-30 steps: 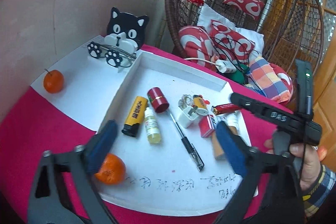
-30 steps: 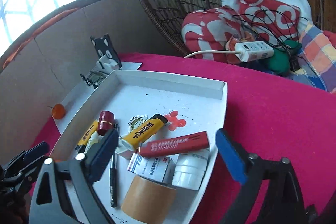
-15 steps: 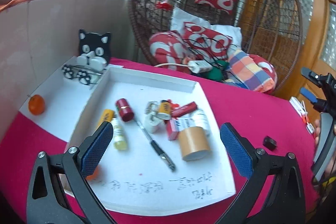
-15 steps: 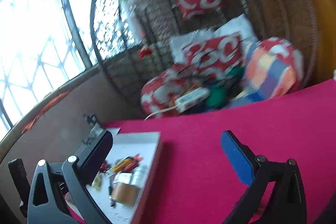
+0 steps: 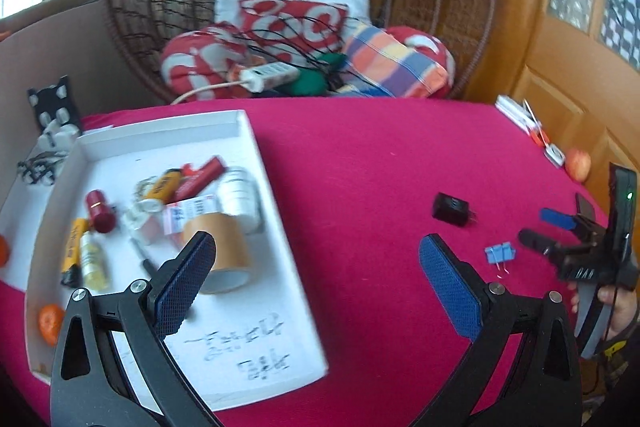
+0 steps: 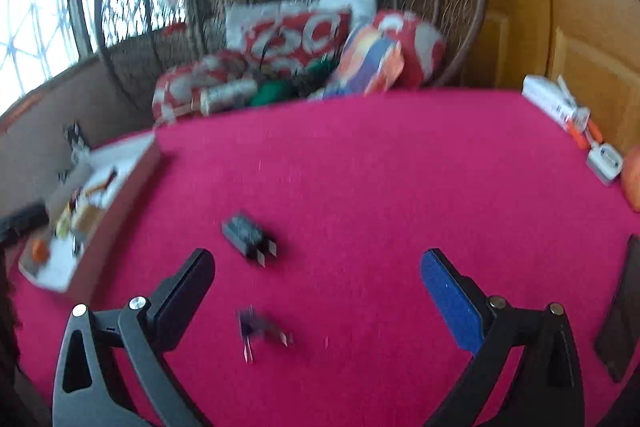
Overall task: Organize rigid objects
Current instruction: 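Move both tools back toward the black plug and blue binder clip, then grasp the black plug with the left tool while the right tool grasps the blue binder clip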
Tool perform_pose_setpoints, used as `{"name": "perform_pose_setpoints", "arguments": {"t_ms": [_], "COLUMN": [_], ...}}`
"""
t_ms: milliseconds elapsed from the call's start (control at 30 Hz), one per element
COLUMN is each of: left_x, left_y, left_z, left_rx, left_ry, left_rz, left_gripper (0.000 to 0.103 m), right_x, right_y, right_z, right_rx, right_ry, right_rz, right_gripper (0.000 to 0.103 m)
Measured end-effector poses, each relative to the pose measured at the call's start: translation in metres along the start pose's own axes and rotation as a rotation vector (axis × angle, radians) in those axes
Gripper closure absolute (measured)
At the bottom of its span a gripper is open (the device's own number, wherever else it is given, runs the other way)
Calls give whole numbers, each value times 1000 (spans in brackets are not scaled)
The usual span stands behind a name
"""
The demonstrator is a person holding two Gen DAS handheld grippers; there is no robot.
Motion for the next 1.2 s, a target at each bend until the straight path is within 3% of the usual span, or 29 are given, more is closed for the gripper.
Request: {"name": "perform_pose_setpoints", "arguments": {"t_ms": [100,233,300,333,400,467,500,633,833,1000,1100,1133,1200], "left_x": [28,65,81,87,98,109,113,131,164,168,162,160,157], "left_y": [2,3,5,5,5,3,3,2,-3,-6,-4,-4,-4], "left_z": [31,66,76,79,88,101,106,128,147,149,145,144,140], "left_rx": [104,184,185,183,196,229,244,294,313,309,299,295,283], "left_ry": [-68,-100,-114,-121,-137,-138,-141,-153,-131,-114,-111,-110,-111], "left_rz": [-89,-156,-185,-195,-215,-228,-229,-233,-287,-265,-229,-220,-220], "left_gripper": [0,0,0,0,0,0,0,0,0,1,29,44,44], "right_x": [13,27,29,33,32,31,30,22,16,18,18,18,19], "right_y": [-11,-12,-9,-10,-13,-16,-18,-24,-30,-31,-31,-31,-31], "right_z": [-16,-24,-25,-25,-25,-28,-27,-15,15,13,14,15,16], "right_rx": [-96,-138,-141,-145,-148,-162,-161,-144,35,40,45,46,46], "right_ry": [43,97,124,130,141,151,145,115,148,166,170,171,166], "right_rz": [-51,-102,-102,-115,-120,-120,-118,-106,-85,-93,-92,-92,-92], "right_gripper": [0,0,20,43,47,75,80,82,82,82,82,82,82]}}
Point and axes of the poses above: each gripper's, at about its wrist camera, not at the fingertips, and x roughly the way its jaws point, z to its right, y to its top, the point moved 2 cm from there along x, roughly the way its jaws point, and after that the axes turned 7 degrees about -x, right-handed, at the moved point
